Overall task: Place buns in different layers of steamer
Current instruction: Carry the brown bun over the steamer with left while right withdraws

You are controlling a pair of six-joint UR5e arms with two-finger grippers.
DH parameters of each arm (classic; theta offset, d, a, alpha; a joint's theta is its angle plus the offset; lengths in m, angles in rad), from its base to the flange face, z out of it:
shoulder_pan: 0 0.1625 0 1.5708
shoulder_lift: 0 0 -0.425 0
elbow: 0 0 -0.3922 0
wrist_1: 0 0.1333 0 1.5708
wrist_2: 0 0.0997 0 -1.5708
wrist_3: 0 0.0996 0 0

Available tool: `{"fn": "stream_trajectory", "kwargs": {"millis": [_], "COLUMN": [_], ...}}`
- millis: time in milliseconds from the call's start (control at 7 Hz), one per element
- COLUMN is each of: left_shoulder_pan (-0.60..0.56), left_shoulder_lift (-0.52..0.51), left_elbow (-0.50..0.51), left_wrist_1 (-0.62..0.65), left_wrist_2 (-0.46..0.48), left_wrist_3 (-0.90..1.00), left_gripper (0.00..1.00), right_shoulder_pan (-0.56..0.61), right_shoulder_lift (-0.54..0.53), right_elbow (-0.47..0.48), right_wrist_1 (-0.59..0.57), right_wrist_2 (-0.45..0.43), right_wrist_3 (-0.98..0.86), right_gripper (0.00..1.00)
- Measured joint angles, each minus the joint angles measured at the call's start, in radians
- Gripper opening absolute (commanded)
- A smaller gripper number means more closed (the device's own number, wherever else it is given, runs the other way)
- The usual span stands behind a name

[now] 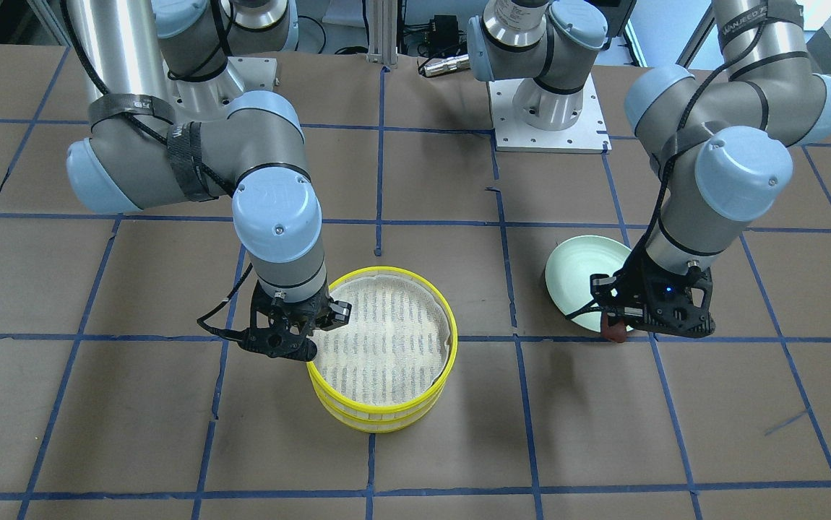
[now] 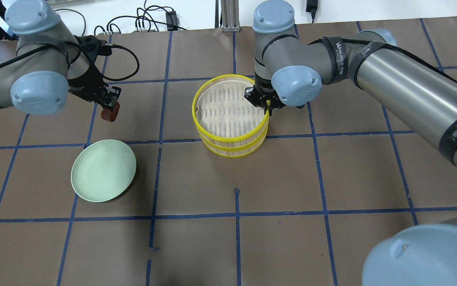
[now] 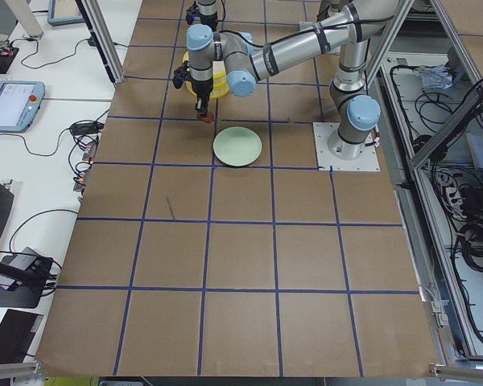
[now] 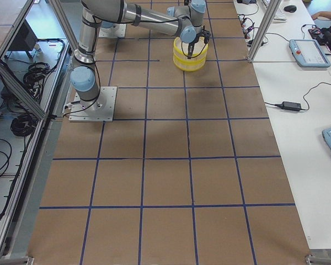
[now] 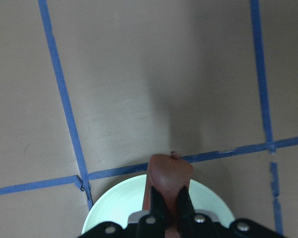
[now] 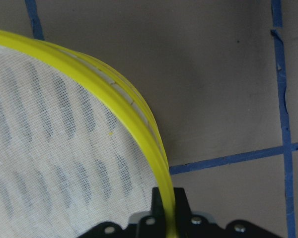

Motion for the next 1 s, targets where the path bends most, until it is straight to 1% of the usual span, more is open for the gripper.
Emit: {"fn": "stream_trajectory", "kwargs": {"millis": [143,286,429,714,857,1000], "left_shoulder_pan": [-0.018,-0.029,-0.035,-0.068,-0.119,-0.189], "left_shoulder_lift": [0.003,0.008,0.016,0.025,0.026,0.021], "left_elbow": [0.027,0.053,0.092,0.159,0.179,0.19], "left_wrist_1": [-0.014,-0.028,-0.066,-0.154,-0.163,-0.147], "left_wrist_2": [-0.016,-0.032,-0.044,-0.056,-0.06,-0.075], "left_wrist_3": [-0.028,-0.043,-0.055,-0.121,-0.193,-0.311], "left_gripper": [0.01,0.01,0.01,0.02,0.02,0.04], "right_shoulder_pan": [0.0,0.0,0.001,-0.008,-0.039,-0.097], "right_shoulder_lift": [0.001,0.001,0.0,-0.01,-0.039,-0.107], "right_elbow": [0.001,0.002,0.004,0.015,0.009,0.0], "right_wrist_1": [0.0,0.0,0.0,-0.006,0.003,0.065], "right_wrist_2": [0.0,0.0,0.0,0.002,0.012,0.046], "right_wrist_3": [-0.002,-0.002,0.0,-0.009,-0.043,-0.118], "right_gripper": [0.27,0.66,1.0,1.0,1.0,1.0]}}
